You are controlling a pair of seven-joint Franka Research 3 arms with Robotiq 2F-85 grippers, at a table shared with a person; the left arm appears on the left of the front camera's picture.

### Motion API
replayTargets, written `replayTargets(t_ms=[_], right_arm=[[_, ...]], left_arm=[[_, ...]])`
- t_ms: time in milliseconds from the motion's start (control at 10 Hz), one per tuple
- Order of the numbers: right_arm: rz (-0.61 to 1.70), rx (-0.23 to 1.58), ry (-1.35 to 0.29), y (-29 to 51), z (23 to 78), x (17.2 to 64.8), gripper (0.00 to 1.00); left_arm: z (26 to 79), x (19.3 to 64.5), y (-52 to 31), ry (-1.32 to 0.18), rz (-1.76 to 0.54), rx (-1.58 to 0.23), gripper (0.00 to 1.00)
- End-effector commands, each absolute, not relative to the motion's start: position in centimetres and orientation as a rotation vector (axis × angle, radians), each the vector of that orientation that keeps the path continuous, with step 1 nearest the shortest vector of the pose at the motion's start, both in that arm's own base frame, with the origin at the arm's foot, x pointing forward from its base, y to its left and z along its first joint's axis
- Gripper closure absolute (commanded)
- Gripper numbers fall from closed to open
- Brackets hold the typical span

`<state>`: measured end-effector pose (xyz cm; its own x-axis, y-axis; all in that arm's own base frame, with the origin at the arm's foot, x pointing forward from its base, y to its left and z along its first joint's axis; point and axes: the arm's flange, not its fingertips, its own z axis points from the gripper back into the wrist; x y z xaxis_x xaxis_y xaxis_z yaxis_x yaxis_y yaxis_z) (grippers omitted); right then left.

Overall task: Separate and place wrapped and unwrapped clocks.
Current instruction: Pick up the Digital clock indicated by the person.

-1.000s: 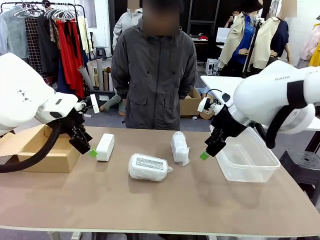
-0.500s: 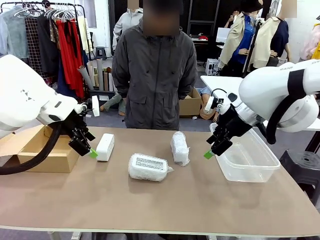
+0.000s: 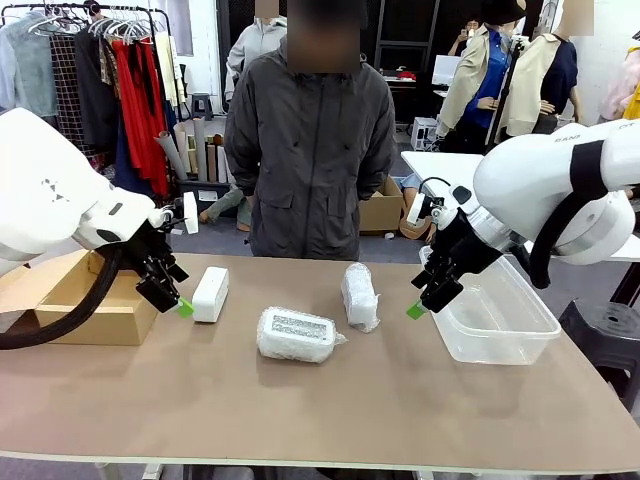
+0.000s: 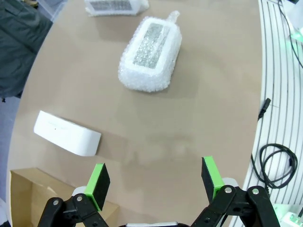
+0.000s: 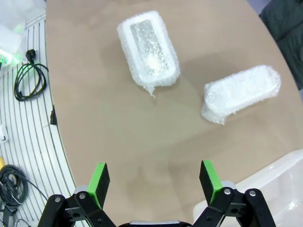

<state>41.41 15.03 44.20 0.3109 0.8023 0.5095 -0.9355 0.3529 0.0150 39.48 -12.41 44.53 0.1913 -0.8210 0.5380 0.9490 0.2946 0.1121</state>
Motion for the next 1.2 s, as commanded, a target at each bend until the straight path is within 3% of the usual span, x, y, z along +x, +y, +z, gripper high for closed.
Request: replayTargets(t_ms=[0,500,800,1100], right_arm=[[1.188,0.401,-0.467,14.9,45.4,43.2,0.00],[1.323,0.602,-0.495,13.7,49.5,46.6,0.00],[1.395,0.622,-0.535,12.2,51.8,48.6,0.00],[1.444,0.632,-0.569,9.8,52.4,50.6,0.00]], left_arm=[[45.5,40.3,-11.3,-0.540,-1.313,-0.308,0.00],[49.3,41.7,-7.8,-0.611,-1.453,-0.466,0.00],[50.1,42.8,-5.4,-0.672,-1.612,-0.589,0.00],[49.7,44.6,-3.4,-0.708,-1.534,-0.585,0.00]])
